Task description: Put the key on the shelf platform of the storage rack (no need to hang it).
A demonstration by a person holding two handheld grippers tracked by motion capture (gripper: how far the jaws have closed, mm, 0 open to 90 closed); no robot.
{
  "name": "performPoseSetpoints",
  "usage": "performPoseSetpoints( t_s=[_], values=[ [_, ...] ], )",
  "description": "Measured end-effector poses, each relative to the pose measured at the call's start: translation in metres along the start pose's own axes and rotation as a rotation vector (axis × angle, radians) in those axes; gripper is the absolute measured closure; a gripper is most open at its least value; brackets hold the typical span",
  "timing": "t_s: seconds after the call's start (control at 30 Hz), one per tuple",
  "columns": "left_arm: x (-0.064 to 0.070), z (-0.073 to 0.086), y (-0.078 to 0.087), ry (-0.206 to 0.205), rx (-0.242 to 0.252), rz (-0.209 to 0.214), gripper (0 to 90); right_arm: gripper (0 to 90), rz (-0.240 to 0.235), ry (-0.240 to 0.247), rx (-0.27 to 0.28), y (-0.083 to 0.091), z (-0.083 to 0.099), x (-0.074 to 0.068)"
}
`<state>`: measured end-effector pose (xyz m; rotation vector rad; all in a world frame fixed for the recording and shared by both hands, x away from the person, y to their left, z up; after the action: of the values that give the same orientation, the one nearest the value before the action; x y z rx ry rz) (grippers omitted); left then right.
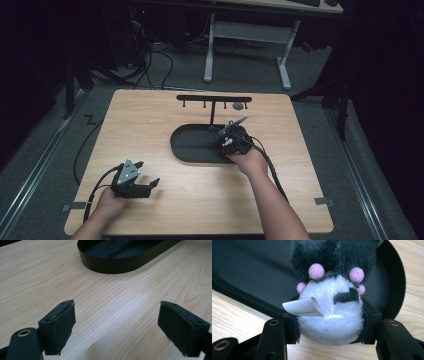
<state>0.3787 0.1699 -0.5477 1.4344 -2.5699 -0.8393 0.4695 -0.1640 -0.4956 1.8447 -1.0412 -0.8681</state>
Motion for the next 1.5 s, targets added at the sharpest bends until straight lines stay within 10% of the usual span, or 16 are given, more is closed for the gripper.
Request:
performPoseSetpoints(
  t_s=[0.57, 1.5],
  values=[
    [0.000, 0.000, 0.000, 0.003, 0.002, 0.001, 15.4, 43.7, -0.032, -0.047, -0.060, -0.027, 0.008, 0.000],
    [0.000, 0.000, 0.000, 0.001, 0.000, 0.000, 15.4, 30.5, -0.079, -0.061, 0.025, -0.003, 0.001, 0.003]
  ],
)
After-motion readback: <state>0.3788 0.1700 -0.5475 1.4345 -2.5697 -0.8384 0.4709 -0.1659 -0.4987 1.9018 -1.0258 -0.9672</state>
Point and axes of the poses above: each handheld gripper's, and its own axes: y roughly backward along the jaws, z roughly out of its underside, x roughly to its right, the point moved 4 cm from there along -y, roughly forward along the jaws, and after that the axes turned 13 degrees about -z, right-handed, at the moved point
